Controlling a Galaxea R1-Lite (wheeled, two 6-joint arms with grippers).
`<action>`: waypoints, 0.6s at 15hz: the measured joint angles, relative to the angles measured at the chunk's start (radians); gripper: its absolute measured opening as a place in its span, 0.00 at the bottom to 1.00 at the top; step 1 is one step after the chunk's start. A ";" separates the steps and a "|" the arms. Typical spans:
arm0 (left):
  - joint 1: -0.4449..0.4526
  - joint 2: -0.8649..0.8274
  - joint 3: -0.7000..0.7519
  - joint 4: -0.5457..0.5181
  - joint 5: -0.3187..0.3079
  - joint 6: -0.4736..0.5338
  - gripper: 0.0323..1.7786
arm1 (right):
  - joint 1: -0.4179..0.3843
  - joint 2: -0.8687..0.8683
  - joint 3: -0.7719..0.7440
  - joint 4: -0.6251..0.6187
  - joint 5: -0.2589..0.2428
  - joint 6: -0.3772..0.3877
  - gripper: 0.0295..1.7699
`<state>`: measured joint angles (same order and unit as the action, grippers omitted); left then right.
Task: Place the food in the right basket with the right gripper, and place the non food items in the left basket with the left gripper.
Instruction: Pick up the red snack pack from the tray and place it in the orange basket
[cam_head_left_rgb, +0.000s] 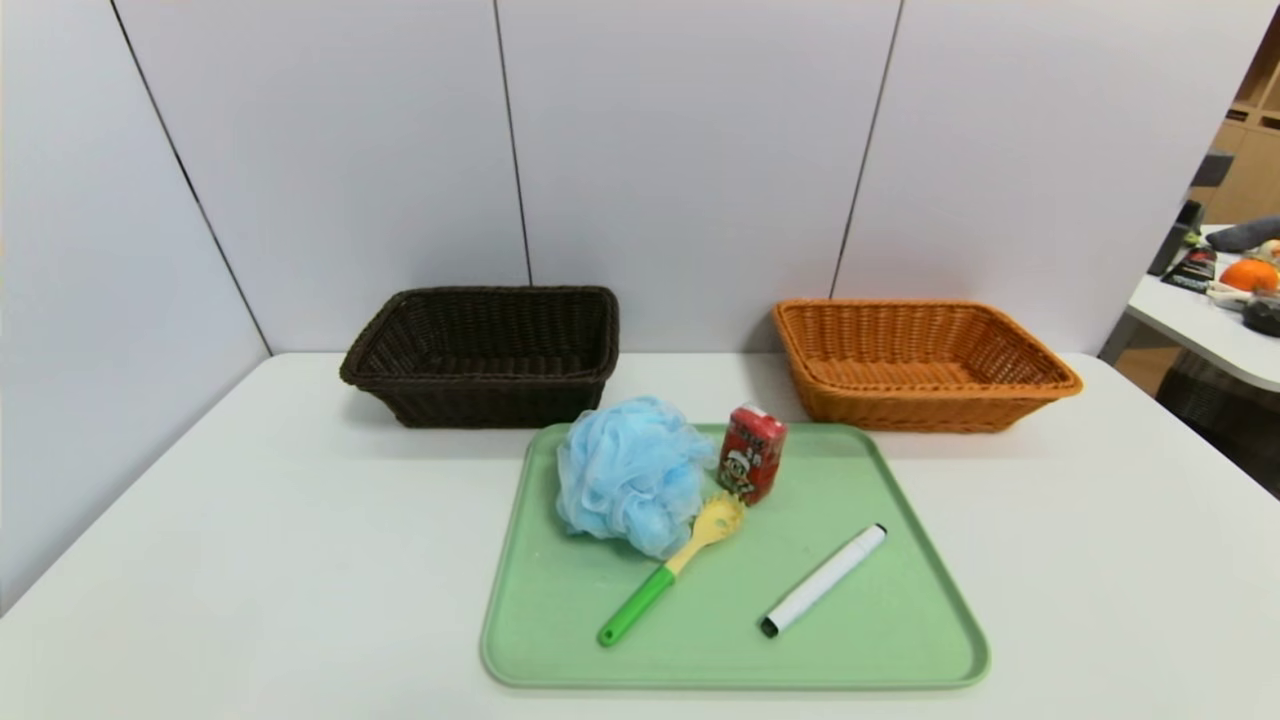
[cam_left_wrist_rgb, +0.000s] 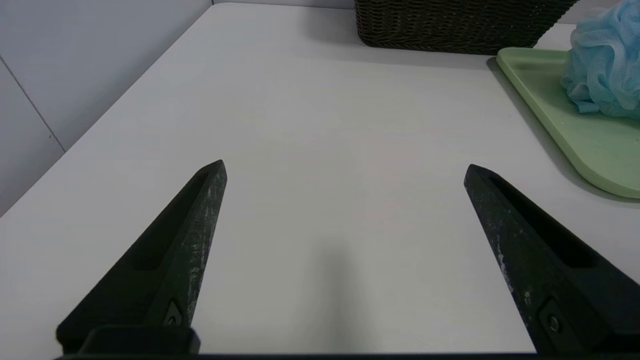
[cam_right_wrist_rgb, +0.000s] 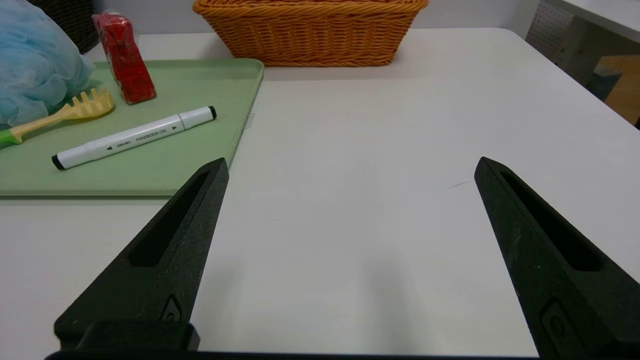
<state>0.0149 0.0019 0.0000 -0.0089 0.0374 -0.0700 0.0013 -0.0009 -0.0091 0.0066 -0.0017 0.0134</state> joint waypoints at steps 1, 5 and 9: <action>0.000 0.000 0.000 0.000 0.000 0.000 0.95 | 0.000 0.000 0.000 0.000 0.000 0.000 0.96; 0.000 0.000 0.000 0.004 0.000 0.015 0.95 | 0.000 0.000 0.000 -0.002 0.001 -0.004 0.96; 0.000 0.000 0.000 0.003 -0.003 0.042 0.95 | 0.000 0.000 0.004 -0.010 0.004 -0.016 0.96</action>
<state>0.0149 0.0019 0.0000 -0.0062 0.0349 -0.0283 0.0013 -0.0009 -0.0047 -0.0032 0.0019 -0.0023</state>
